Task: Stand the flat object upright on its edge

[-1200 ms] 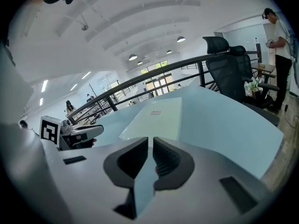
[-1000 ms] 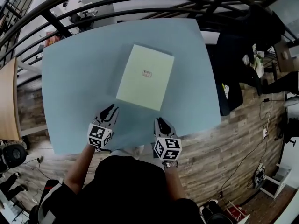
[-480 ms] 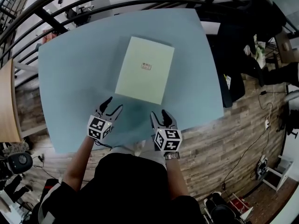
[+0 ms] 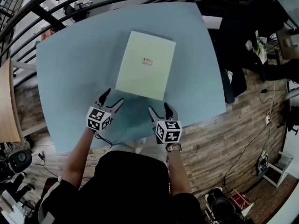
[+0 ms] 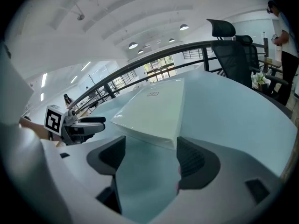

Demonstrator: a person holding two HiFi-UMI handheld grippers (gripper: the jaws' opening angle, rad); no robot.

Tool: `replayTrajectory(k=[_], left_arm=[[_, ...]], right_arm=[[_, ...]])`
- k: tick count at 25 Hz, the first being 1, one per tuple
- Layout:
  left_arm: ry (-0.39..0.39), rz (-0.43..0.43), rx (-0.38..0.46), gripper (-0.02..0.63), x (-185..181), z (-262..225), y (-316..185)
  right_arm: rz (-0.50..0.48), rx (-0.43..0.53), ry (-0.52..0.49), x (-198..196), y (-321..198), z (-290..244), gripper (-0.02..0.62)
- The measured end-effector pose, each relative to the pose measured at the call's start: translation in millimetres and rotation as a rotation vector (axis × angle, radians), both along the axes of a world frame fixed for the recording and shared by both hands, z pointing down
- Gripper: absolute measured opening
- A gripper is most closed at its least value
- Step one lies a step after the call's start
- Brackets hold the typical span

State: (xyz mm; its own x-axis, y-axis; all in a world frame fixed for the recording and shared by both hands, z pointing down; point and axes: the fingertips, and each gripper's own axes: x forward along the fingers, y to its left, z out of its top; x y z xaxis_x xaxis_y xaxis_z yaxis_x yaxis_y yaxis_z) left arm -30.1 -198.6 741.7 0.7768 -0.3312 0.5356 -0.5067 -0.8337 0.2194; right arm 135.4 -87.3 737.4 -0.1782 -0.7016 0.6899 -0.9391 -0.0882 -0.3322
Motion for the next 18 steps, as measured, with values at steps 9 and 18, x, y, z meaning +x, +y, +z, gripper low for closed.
replayTrajectory(k=[9, 18], left_arm=[[-0.041, 0.060, -0.021, 0.331, 14, 23, -2], [-0.062, 0.073, -0.020, 0.331, 17, 32, -4]], right_arm=[[-0.052, -0.059, 0.030, 1, -10, 23, 0.337], [-0.045, -0.074, 0.037, 9, -18, 34, 0.337]])
